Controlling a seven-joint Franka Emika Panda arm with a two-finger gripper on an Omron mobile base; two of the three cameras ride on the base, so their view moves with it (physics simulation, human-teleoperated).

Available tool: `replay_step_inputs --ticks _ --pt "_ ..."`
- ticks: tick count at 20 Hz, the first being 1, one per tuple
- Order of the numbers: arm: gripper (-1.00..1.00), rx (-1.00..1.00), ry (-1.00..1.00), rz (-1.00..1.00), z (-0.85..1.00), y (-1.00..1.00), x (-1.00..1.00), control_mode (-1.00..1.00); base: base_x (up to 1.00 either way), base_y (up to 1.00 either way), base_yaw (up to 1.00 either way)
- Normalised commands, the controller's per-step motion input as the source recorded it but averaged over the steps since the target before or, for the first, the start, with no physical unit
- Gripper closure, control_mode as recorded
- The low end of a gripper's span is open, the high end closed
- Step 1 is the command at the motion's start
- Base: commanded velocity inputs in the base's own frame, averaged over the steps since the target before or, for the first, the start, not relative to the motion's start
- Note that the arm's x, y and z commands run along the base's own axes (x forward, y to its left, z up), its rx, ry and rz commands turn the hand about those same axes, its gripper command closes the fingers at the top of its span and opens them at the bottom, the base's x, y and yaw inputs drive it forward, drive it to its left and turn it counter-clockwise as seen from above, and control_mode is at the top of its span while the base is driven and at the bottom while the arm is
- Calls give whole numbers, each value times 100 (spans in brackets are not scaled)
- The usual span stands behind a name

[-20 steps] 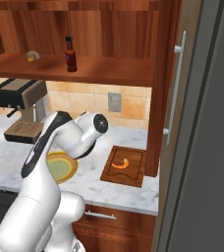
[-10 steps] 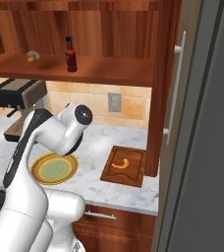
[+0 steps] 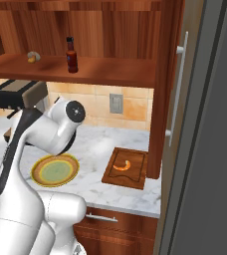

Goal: Pick the shrimp from the plate and place it on the cutting board. Then pick the condiment bottle from the cabinet and place it next to the cutting board.

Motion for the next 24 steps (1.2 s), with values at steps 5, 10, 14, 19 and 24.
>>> replay_step_inputs --ticks 5,10,14,19,24 --pt "-100 0 -9 5 27 12 -2 -100 0 0 0" --pt "-100 0 -9 5 27 5 0 -100 0 0 0" --pt "-100 0 -7 4 26 0 0 -100 0 0 0" --pt "-100 0 -5 1 29 0 0 -100 0 0 0" --pt "-100 0 -1 0 32 0 0 -100 0 0 0"
